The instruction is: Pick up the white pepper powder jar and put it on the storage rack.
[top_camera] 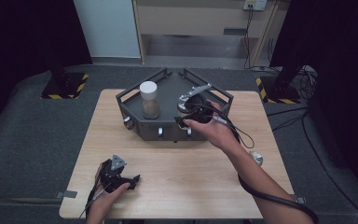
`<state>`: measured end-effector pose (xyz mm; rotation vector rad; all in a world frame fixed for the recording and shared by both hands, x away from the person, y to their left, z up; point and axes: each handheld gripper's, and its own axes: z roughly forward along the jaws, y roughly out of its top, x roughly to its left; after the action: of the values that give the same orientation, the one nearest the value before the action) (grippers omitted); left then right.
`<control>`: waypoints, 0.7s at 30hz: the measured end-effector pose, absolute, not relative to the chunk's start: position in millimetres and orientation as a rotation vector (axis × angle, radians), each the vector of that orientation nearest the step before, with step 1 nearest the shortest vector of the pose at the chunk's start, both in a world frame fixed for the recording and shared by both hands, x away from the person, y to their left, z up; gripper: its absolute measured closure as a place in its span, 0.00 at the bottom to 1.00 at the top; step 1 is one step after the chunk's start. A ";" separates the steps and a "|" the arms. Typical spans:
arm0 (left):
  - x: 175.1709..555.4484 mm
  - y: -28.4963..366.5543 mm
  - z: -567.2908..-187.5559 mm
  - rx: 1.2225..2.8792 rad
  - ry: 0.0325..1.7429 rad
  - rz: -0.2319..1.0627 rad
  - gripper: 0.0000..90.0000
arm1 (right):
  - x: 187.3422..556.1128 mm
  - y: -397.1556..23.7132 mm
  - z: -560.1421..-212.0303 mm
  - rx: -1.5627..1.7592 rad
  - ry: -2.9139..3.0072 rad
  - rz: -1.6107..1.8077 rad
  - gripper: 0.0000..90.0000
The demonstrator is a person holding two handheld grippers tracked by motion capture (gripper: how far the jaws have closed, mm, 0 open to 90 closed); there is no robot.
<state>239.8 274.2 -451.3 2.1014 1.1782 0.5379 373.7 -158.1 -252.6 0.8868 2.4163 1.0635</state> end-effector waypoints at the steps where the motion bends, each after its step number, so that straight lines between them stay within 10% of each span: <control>1: 239.8 274.1 -451.3 2.101 1.179 0.538 0.00 | 375.6 -157.9 -251.9 0.890 2.415 1.061 0.34; 21: 239.7 274.1 -451.4 2.101 1.178 0.538 0.00 | 412.2 -153.3 -246.4 0.948 2.384 1.043 0.34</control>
<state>239.7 274.1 -451.4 2.1010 1.1785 0.5385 412.2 -153.3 -246.4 0.9479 2.3841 1.0431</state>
